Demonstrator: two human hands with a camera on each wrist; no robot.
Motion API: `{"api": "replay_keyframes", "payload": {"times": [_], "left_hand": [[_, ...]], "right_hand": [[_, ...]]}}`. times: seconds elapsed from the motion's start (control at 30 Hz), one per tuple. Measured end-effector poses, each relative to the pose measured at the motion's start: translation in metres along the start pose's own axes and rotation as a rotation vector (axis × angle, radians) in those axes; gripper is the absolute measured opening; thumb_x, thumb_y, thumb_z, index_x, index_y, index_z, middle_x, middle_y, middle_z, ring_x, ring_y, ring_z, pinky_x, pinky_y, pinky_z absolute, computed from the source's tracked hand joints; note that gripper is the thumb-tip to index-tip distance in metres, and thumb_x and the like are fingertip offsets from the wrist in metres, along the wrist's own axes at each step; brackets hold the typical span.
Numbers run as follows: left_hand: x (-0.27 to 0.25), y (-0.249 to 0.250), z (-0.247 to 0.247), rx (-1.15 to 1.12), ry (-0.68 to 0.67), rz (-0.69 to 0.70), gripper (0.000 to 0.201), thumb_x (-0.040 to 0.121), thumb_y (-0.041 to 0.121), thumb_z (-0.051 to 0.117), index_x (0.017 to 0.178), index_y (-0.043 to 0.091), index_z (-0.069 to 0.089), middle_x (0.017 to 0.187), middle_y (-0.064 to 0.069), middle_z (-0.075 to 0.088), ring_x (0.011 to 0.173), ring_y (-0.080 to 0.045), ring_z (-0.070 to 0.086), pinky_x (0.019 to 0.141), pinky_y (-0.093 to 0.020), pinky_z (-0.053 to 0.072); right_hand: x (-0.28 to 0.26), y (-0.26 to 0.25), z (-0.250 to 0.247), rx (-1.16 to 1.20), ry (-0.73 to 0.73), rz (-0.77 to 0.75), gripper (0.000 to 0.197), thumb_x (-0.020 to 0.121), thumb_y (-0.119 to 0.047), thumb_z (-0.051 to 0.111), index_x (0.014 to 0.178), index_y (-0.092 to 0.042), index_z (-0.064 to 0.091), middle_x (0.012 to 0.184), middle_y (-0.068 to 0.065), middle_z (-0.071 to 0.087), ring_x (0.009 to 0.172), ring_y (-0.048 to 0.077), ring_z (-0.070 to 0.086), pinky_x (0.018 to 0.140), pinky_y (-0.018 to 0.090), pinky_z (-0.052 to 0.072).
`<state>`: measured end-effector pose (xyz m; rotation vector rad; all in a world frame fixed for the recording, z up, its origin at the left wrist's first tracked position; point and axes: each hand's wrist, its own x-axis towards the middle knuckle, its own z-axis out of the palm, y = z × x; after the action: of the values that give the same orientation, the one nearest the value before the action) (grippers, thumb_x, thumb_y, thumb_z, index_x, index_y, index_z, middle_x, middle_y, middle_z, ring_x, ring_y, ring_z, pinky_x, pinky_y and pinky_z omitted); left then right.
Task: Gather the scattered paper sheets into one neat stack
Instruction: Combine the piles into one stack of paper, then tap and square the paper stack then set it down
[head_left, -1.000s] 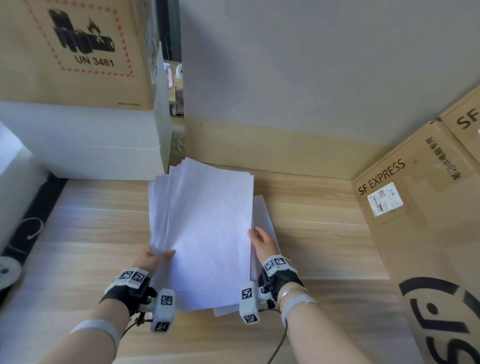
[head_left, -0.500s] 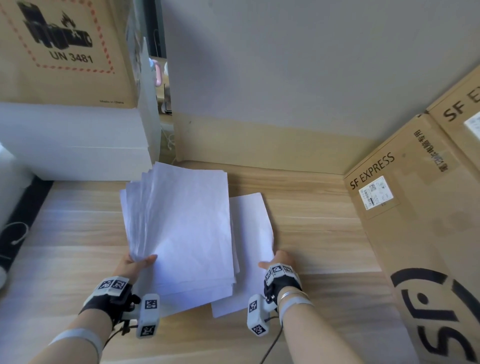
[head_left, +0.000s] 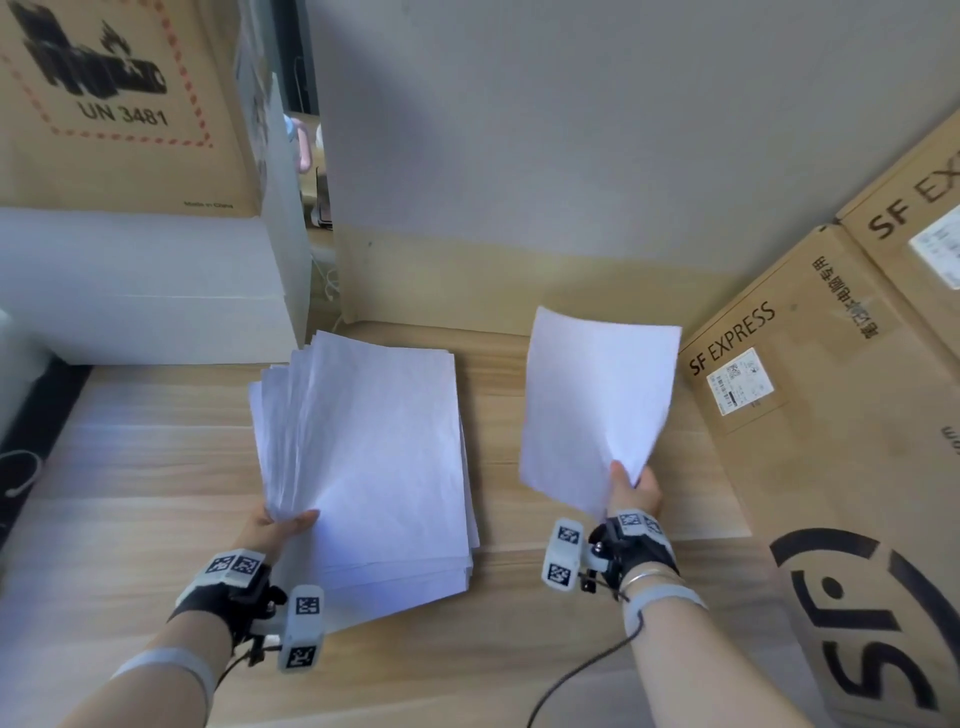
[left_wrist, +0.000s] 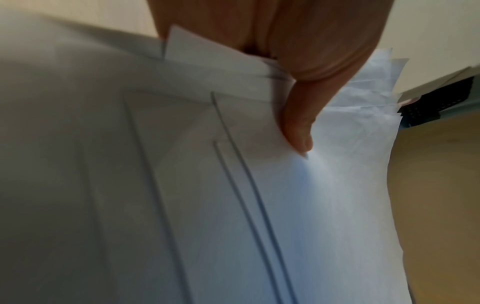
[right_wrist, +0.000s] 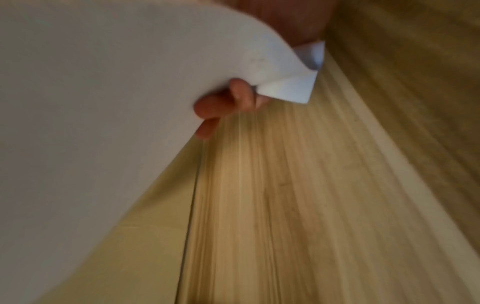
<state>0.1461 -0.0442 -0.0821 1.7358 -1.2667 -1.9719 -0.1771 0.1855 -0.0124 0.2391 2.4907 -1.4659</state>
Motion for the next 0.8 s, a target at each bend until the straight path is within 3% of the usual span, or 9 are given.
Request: {"api": "replay_keyframes", "payload": {"times": [0.1,0.27,0.37,0.43,0.5,0.6,0.67,0.73,0.8], "left_hand": [[-0.005,0.005,0.012,-0.014,-0.048,0.014,0.038,0.073,-0.003,0.070,0.108,-0.012,0.059,0.068,-0.012,0.068,0.068,-0.026,0.061,0.076,-0.038,0.048],[-0.017,0.019,0.040,-0.011,-0.129,0.009,0.032,0.082,-0.007,0.059,0.113,-0.008,0.055,0.068,-0.006,0.068,0.062,-0.024,0.063,0.049,-0.024,0.053],[-0.023,0.027,0.052,-0.003,-0.144,0.004,0.042,0.082,-0.013,0.055,0.123,-0.013,0.048,0.071,-0.005,0.065,0.080,-0.025,0.060,0.057,-0.029,0.052],[-0.034,0.035,0.060,0.004,-0.158,0.016,0.045,0.084,-0.018,0.048,0.128,-0.013,0.042,0.083,-0.007,0.062,0.086,-0.020,0.060,0.062,-0.026,0.051],[-0.040,0.040,0.065,-0.004,-0.147,0.009,0.046,0.086,-0.013,0.048,0.132,-0.011,0.040,0.101,-0.018,0.063,0.084,-0.022,0.061,0.066,-0.024,0.051],[-0.039,0.045,0.066,0.035,-0.094,0.060,0.056,0.091,0.027,0.053,0.136,-0.003,0.039,0.135,-0.021,0.051,0.118,-0.031,0.052,0.099,-0.031,0.041],[-0.042,0.050,0.066,0.109,-0.143,0.116,0.081,0.079,0.051,0.057,0.137,-0.001,0.038,0.140,-0.019,0.047,0.130,-0.030,0.044,0.109,-0.035,0.032],[-0.043,0.058,0.069,0.180,-0.139,0.137,0.060,0.079,0.032,0.069,0.125,-0.002,0.051,0.118,-0.020,0.063,0.108,-0.029,0.060,0.093,-0.033,0.046],[-0.044,0.069,0.073,0.230,-0.130,0.162,0.034,0.075,0.013,0.074,0.103,-0.001,0.061,0.097,-0.021,0.068,0.083,-0.025,0.061,0.081,-0.037,0.053]], "right_hand": [[-0.008,-0.015,0.010,0.012,-0.158,-0.047,0.020,0.087,-0.009,0.057,0.106,-0.003,0.062,0.090,0.011,0.060,0.082,0.021,0.053,0.072,0.030,0.039],[-0.047,-0.002,0.052,-0.074,-0.425,-0.032,0.011,0.084,-0.001,0.061,0.090,-0.009,0.056,0.087,0.011,0.061,0.083,0.021,0.054,0.067,0.029,0.044],[-0.065,0.000,0.066,-0.076,-0.514,0.014,0.024,0.080,0.002,0.065,0.098,-0.009,0.053,0.085,0.004,0.059,0.090,0.020,0.054,0.065,0.026,0.044],[-0.067,-0.003,0.069,-0.101,-0.531,0.022,0.051,0.076,0.003,0.070,0.119,-0.009,0.045,0.102,-0.001,0.052,0.100,0.016,0.049,0.078,0.024,0.042],[-0.060,-0.005,0.069,-0.093,-0.553,0.027,0.075,0.072,0.005,0.073,0.135,-0.009,0.034,0.121,-0.002,0.045,0.110,0.014,0.047,0.092,0.025,0.039],[-0.055,-0.009,0.067,-0.162,-0.553,0.026,0.092,0.066,-0.004,0.080,0.143,-0.009,0.030,0.140,0.006,0.047,0.128,0.024,0.048,0.109,0.041,0.038],[-0.055,-0.017,0.064,-0.178,-0.537,-0.015,0.072,0.070,-0.001,0.077,0.134,-0.003,0.045,0.131,0.012,0.057,0.120,0.028,0.056,0.100,0.038,0.045],[-0.058,-0.028,0.061,-0.167,-0.512,-0.080,0.047,0.073,0.002,0.073,0.118,0.001,0.058,0.116,0.017,0.066,0.103,0.027,0.064,0.085,0.030,0.047],[-0.062,-0.043,0.057,-0.124,-0.480,-0.128,0.040,0.075,0.003,0.072,0.113,0.003,0.059,0.108,0.014,0.067,0.092,0.021,0.061,0.079,0.027,0.044]]}}
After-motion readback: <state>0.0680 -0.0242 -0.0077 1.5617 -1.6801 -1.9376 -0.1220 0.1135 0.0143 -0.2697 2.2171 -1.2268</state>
